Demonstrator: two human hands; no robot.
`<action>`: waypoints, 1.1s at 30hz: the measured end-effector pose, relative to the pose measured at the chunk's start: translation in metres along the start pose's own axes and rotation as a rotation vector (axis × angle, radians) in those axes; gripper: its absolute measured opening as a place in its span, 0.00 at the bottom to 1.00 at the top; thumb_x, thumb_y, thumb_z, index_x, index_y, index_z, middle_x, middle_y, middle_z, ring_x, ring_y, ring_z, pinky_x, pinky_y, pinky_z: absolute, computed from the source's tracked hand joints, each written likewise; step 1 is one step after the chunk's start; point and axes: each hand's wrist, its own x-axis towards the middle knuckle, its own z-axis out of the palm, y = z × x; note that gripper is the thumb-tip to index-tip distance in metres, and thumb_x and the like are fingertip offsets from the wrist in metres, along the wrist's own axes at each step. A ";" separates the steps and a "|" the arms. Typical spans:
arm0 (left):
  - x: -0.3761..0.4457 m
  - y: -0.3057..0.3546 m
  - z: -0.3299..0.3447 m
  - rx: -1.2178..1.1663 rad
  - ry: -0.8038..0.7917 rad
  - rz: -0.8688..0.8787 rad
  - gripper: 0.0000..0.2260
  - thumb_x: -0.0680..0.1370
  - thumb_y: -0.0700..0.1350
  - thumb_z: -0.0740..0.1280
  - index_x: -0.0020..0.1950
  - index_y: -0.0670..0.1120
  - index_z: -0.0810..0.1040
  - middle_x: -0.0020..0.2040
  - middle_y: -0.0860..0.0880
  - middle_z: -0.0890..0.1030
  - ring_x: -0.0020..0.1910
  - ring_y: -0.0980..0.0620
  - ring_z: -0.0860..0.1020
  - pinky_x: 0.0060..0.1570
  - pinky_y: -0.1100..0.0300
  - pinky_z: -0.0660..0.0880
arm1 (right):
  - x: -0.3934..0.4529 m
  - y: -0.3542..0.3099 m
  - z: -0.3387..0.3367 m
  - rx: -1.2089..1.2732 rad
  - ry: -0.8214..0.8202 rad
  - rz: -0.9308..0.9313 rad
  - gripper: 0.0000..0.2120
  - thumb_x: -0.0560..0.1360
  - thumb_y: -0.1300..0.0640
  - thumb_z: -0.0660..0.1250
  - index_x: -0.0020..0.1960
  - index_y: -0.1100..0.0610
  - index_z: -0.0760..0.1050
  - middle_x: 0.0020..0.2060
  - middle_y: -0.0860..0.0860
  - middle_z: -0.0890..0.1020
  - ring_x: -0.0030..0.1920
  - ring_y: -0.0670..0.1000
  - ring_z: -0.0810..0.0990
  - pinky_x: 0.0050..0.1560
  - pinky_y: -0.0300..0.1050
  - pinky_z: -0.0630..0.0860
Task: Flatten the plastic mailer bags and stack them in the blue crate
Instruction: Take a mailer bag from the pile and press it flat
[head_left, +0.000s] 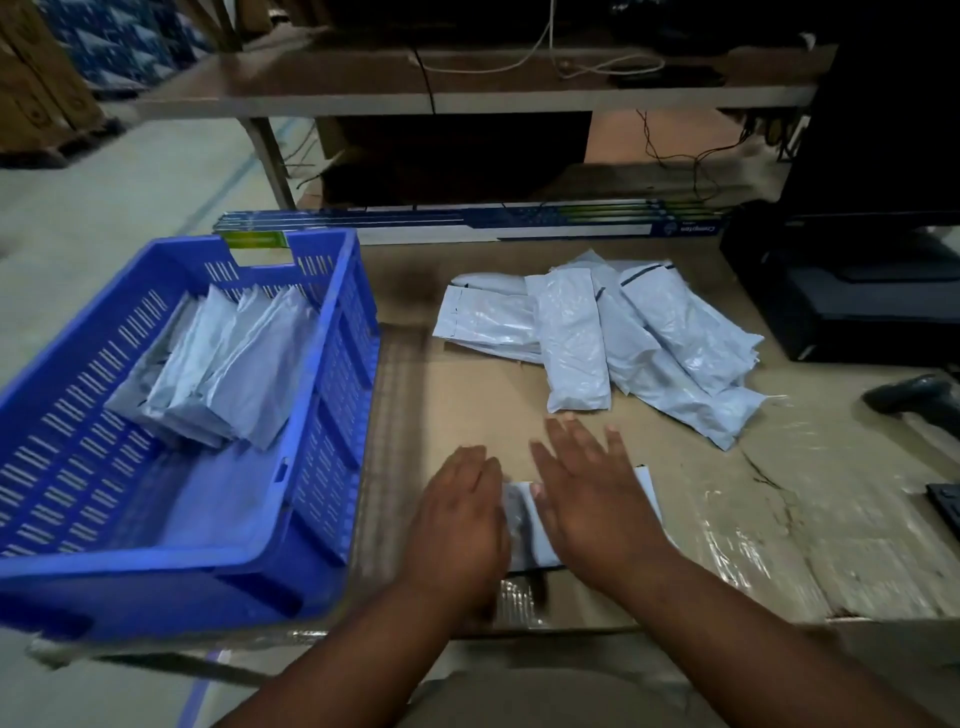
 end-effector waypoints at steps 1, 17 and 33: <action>0.002 0.003 0.008 -0.010 -0.042 -0.005 0.25 0.80 0.47 0.64 0.75 0.38 0.74 0.75 0.37 0.73 0.76 0.39 0.71 0.76 0.44 0.68 | 0.007 -0.008 0.007 -0.015 -0.027 -0.030 0.26 0.84 0.46 0.51 0.77 0.54 0.72 0.80 0.56 0.67 0.81 0.59 0.63 0.80 0.68 0.54; -0.007 -0.003 0.034 0.057 -0.301 -0.070 0.30 0.83 0.54 0.52 0.84 0.43 0.62 0.85 0.42 0.59 0.84 0.44 0.54 0.80 0.41 0.56 | 0.003 -0.011 0.054 -0.073 -0.218 -0.101 0.29 0.86 0.47 0.50 0.83 0.59 0.62 0.82 0.57 0.63 0.83 0.56 0.59 0.82 0.64 0.54; -0.006 -0.003 0.038 0.058 -0.312 -0.076 0.32 0.82 0.54 0.51 0.83 0.41 0.62 0.84 0.40 0.59 0.84 0.42 0.56 0.80 0.40 0.57 | 0.007 -0.007 0.055 -0.010 -0.254 -0.093 0.30 0.85 0.46 0.49 0.84 0.56 0.58 0.84 0.55 0.59 0.84 0.54 0.54 0.83 0.62 0.51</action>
